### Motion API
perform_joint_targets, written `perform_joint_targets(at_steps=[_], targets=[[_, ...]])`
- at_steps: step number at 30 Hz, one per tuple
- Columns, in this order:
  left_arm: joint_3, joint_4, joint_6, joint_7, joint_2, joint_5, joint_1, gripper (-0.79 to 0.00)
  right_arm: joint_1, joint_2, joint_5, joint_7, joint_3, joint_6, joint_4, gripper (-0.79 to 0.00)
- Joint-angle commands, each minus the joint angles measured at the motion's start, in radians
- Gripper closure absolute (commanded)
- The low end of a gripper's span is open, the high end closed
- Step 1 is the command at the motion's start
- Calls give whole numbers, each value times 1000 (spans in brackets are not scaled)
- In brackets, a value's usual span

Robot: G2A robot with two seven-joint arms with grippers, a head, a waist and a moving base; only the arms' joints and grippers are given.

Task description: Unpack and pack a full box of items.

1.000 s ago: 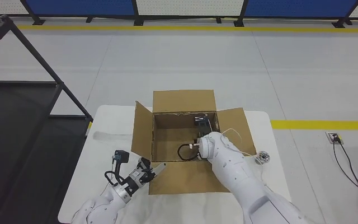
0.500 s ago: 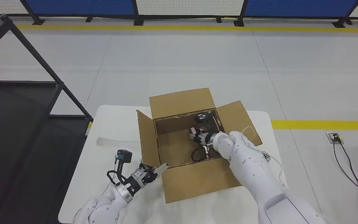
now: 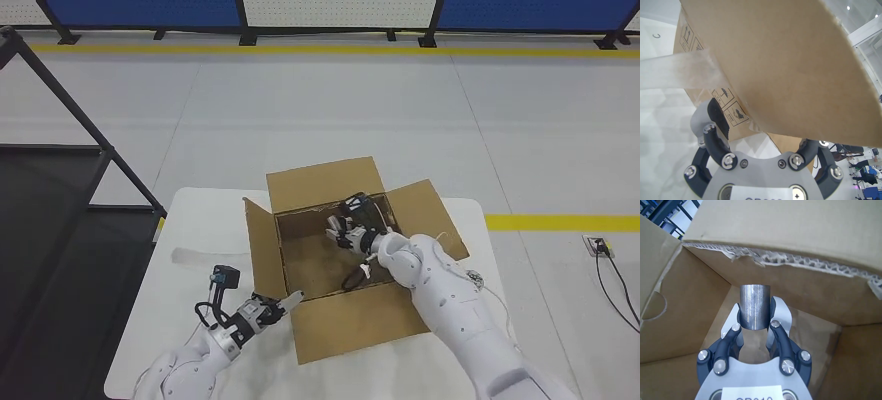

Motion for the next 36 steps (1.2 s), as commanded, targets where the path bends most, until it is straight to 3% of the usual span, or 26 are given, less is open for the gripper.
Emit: perform_joint_targets(at_steps=[1, 9, 15, 23, 25, 36], targets=[[-2, 2, 17, 23, -1, 8, -3, -785, -43, 20, -17, 25, 25, 8, -113, 0], [0, 8, 30, 42, -3, 17, -10, -785, -259, 95, -89, 145, 159, 24, -545, 0], [-33, -4, 34, 48, 1, 7, -11, -785, -364, 132, -79, 197, 253, -71, -727, 0], [-79, -13, 42, 57, 6, -4, -10, -785, -484, 180, -78, 330, 381, -199, -900, 0], [-94, -13, 45, 63, 7, -5, -10, -785, -511, 189, -83, 393, 402, -180, -941, 0], [-119, -44, 43, 67, 11, 9, -2, -785, -511, 189, -83, 393, 402, -180, -941, 0]])
